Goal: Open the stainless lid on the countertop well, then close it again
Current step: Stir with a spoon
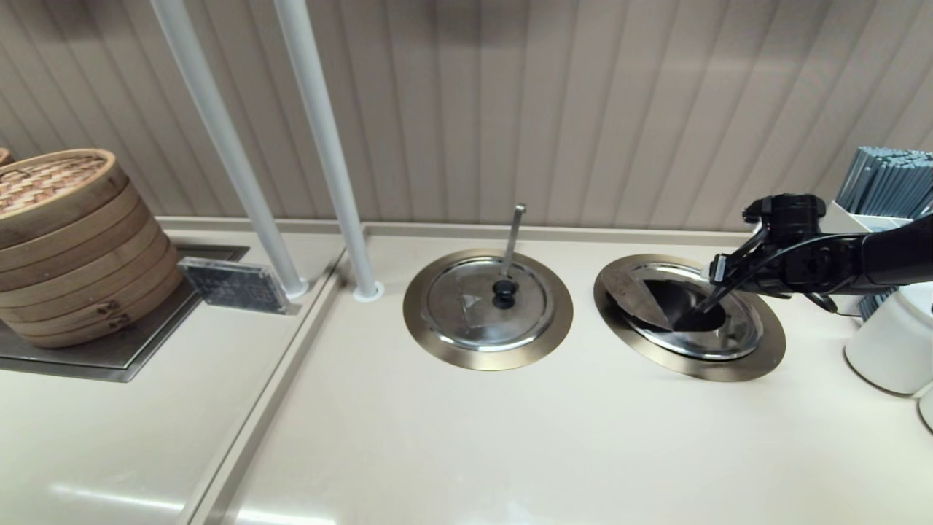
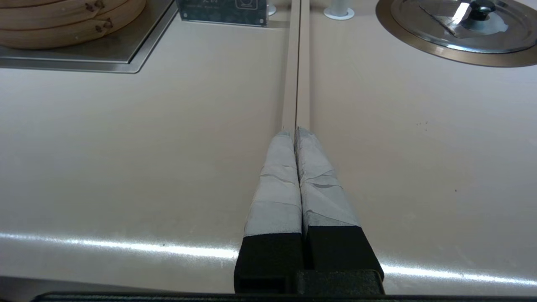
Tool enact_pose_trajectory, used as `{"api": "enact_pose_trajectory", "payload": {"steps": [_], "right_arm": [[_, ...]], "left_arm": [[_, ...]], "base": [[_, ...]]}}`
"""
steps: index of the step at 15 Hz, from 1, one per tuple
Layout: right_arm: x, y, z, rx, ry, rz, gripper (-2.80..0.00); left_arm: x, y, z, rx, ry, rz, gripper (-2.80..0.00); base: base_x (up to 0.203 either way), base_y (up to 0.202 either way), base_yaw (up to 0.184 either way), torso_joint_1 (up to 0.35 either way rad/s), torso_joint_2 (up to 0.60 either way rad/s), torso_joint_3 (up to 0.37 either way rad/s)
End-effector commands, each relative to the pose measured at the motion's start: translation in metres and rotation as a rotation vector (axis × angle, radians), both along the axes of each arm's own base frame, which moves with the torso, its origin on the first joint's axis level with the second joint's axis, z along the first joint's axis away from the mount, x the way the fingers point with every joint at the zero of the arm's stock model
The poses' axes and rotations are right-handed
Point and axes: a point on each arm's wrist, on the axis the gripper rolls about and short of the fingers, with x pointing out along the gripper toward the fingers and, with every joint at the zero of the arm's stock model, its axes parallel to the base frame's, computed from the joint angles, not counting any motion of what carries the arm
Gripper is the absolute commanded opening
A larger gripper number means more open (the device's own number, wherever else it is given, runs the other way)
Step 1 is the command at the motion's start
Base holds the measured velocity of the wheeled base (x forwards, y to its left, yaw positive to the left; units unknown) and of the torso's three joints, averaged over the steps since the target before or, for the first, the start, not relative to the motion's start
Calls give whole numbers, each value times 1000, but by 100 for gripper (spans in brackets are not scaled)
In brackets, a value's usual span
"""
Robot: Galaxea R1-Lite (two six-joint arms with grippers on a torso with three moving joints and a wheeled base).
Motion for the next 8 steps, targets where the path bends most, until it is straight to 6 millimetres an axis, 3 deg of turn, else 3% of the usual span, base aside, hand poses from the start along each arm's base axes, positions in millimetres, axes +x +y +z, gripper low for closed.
{"api": "enact_pose_trajectory", "payload": {"steps": [1,5,8], "right_arm": [[18,-7,-18,7,-21,4,0],[49,-25,-22,-6,-111,-16,0],[59,-30,-30,-7,-123,-20,0]], "left_arm": [[0,0,0,0,-1,0,-280],[0,0,0,0,-1,0,-280],[0,0,0,0,0,0,-280]], "base": [[0,0,0,0,0,0],[0,0,0,0,0,0],[0,0,0,0,0,0]]}}
